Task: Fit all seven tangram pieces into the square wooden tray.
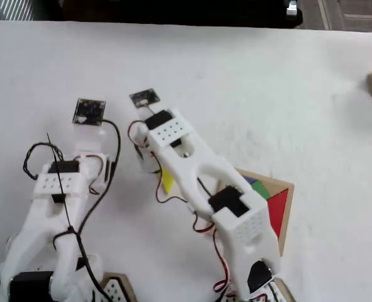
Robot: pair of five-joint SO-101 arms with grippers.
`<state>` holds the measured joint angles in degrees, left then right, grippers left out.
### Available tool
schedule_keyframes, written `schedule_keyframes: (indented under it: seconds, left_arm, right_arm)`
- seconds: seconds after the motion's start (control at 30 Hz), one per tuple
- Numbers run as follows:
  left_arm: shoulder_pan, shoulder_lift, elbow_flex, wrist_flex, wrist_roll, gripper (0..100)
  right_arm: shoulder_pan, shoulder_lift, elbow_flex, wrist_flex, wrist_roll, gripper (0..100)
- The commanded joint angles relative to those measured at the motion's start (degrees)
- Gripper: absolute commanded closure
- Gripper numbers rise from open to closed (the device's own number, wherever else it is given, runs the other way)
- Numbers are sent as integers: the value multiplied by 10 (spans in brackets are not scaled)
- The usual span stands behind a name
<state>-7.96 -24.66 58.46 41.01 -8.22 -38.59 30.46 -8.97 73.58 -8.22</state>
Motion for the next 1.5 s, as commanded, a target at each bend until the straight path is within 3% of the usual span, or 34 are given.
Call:
schedule_keyframes:
  seconds: [0.0,0.63,0.97,1.1,1.47]
  left_arm:
    - [9,-21,-4,-12,-6,849]
    - [9,-21,-4,-12,-6,849]
    - [9,-21,-4,-12,-6,849]
    - [9,-21,-4,-12,-6,849]
    - [9,-21,-4,-12,-6,849]
  right_arm:
    - [2,17,-40,-4,16,723]
    - [0,51,-75,15,14,727]
    - [-59,52,-91,18,18,727]
    - [-66,38,-90,20,60,727]
    - [-95,11,-89,39,87,722]
